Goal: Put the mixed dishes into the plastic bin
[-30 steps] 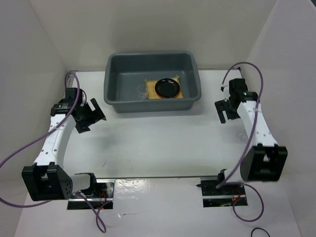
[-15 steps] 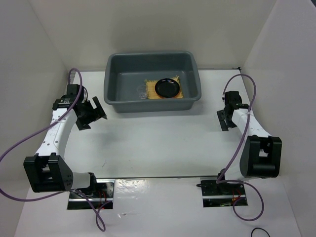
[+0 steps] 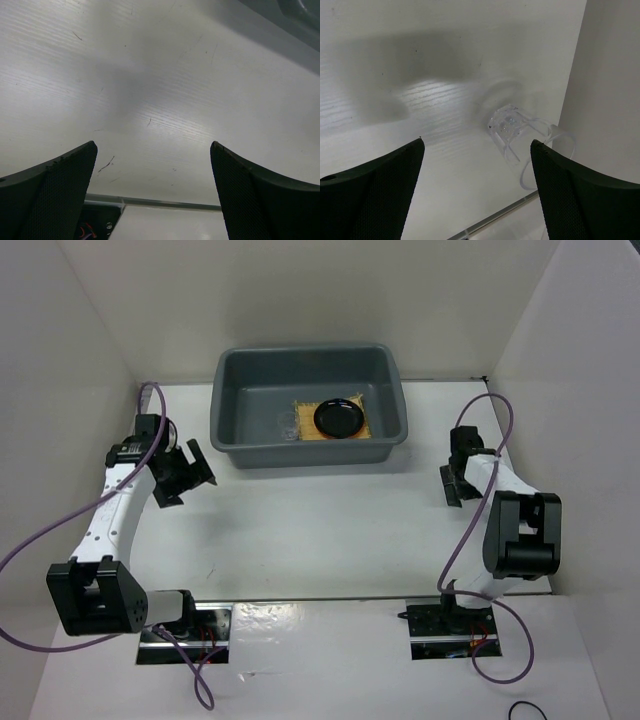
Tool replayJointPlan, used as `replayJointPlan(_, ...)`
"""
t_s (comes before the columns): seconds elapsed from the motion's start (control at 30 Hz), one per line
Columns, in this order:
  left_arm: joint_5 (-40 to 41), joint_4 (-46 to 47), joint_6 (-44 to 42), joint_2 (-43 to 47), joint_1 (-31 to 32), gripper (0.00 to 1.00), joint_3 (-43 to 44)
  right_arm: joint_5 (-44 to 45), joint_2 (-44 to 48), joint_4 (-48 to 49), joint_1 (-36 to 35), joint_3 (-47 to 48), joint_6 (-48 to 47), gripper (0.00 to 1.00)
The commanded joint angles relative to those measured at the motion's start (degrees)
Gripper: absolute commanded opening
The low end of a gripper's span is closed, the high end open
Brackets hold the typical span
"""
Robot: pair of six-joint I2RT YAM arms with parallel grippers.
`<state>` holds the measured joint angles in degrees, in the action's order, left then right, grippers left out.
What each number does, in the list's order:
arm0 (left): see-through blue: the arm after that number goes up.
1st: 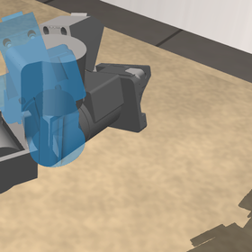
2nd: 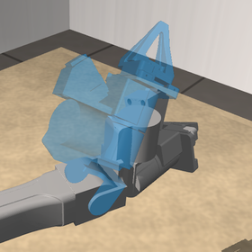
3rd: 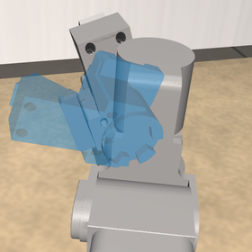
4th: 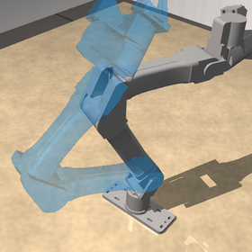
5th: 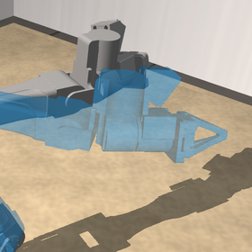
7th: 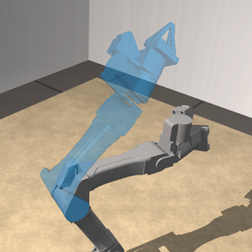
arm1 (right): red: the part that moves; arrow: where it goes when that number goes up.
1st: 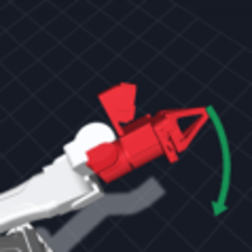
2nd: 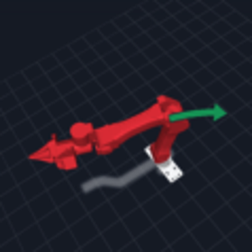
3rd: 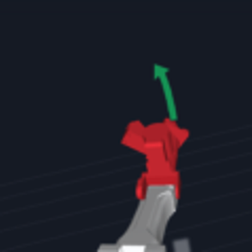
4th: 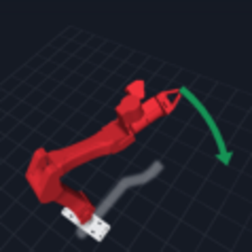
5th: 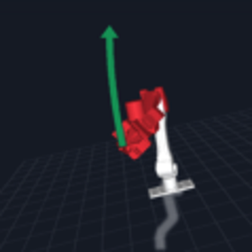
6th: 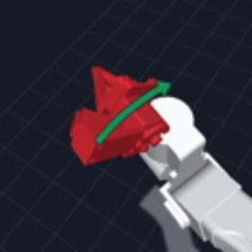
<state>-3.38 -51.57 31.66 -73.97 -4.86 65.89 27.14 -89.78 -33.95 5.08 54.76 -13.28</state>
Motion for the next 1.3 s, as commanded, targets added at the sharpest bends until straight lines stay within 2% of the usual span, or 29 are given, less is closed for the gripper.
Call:
replayJointPlan(0.0, -0.14, -0.55, -0.28, 1.73, -0.41, 1.0, -0.85, 2.66, -0.84, 2.4, 0.37, 0.7, 3.96, 0.9)
replayJointPlan(0.47, 0.91, -0.55, -0.28, 3.49, -0.41, 1.0, -2.52, 2.66, -1.37, 1.87, 2.65, -0.36, 5.54, 0.9)
replayJointPlan(0.7, 0.92, -0.02, -0.28, 3.49, -0.41, 1.0, -3.05, -0.76, 2.15, 0.21, 2.65, 4.11, 2.3, 0.9)
replayJointPlan(1.0, 0.92, 0.51, -0.28, 2.96, -0.41, 1.0, -3.57, 1.51, 6.72, -2.96, 2.13, 5.88, 2.29, 0.9)
replayJointPlan(1.13, 0.92, 0.51, -0.28, 2.96, -0.41, 1.0, -3.57, 4.32, 9.26, -4.01, 2.13, 2.64, 2.81, 0.89)
replayJointPlan(1.27, 0.92, 0.51, -0.28, 2.96, -0.41, 1.0, -3.57, 3.1, 10.93, -6.47, 3.78, -0.97, 4.92, 0.86)
